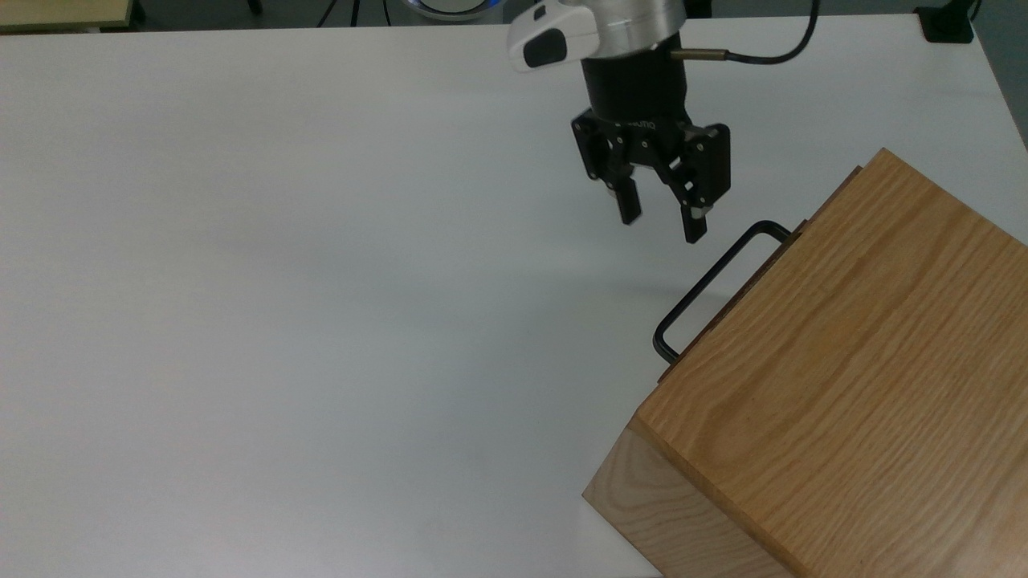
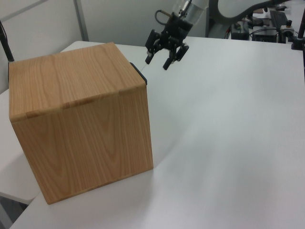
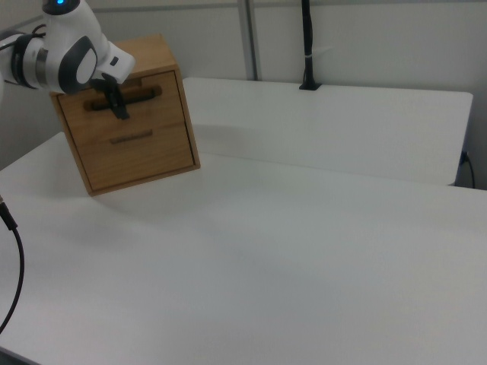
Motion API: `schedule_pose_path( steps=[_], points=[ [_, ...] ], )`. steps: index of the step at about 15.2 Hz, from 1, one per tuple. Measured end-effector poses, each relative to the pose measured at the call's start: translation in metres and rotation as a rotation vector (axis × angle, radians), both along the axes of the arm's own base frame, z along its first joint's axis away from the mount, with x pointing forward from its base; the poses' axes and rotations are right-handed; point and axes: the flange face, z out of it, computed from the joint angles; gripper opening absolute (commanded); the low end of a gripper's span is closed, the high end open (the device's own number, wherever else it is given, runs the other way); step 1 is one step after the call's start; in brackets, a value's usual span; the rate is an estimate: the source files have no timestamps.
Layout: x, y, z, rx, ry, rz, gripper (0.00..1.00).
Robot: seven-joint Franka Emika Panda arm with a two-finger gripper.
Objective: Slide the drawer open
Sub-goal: 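Lower the gripper onto the black wire handle of the wooden drawer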
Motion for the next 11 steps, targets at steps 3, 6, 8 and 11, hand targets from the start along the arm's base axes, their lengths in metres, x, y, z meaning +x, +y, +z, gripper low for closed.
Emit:
schedule_pose_path(
  steps=[3,6,8,11],
  points=[
    [0.005,0.014,-0.008,0.023,-0.048,0.003,0.66],
    [0.011,0.020,-0.016,0.045,-0.091,-0.008,0.58],
    [0.015,0.027,-0.023,0.061,-0.121,-0.008,0.44],
    [0.019,0.033,-0.029,0.083,-0.168,-0.014,0.24]
  ],
)
